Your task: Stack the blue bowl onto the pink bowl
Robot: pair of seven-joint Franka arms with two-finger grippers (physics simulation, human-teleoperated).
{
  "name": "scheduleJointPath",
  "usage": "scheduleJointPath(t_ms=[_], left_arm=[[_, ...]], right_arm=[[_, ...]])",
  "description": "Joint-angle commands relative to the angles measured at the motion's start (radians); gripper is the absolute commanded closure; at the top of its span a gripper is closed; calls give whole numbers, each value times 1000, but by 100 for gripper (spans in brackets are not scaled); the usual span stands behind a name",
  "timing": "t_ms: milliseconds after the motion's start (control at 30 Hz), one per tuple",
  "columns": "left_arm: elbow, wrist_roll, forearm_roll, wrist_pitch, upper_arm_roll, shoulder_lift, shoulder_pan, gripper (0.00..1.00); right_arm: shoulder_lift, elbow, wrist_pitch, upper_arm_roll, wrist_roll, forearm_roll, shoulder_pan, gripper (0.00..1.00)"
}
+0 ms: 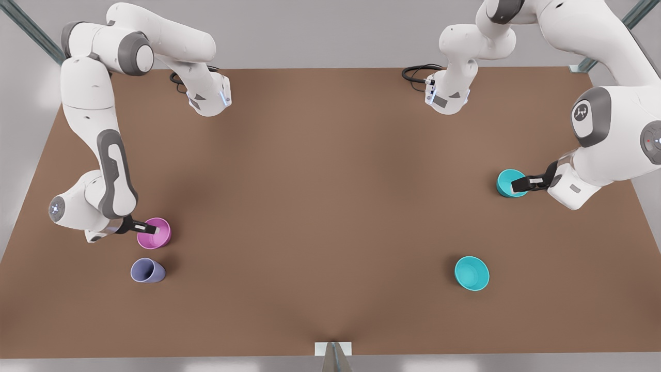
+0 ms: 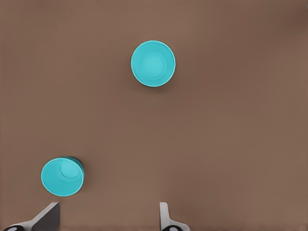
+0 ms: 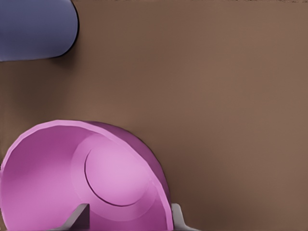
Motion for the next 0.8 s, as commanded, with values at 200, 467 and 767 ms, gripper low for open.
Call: scheduleJointPath(t_ms=[200,467,767], left_arm=[[2,-2,22,-1,0,-1,1,0],[2,-2,22,-1,2,2,0,0],[2,-2,22,-1,2,5,-4,0]], right_arm=[[-49,68,-191,2,-90,-12,10,79],[-106,293,-451,2,360,191,418,79],[250,726,-244,-9,1035,79,757,79]])
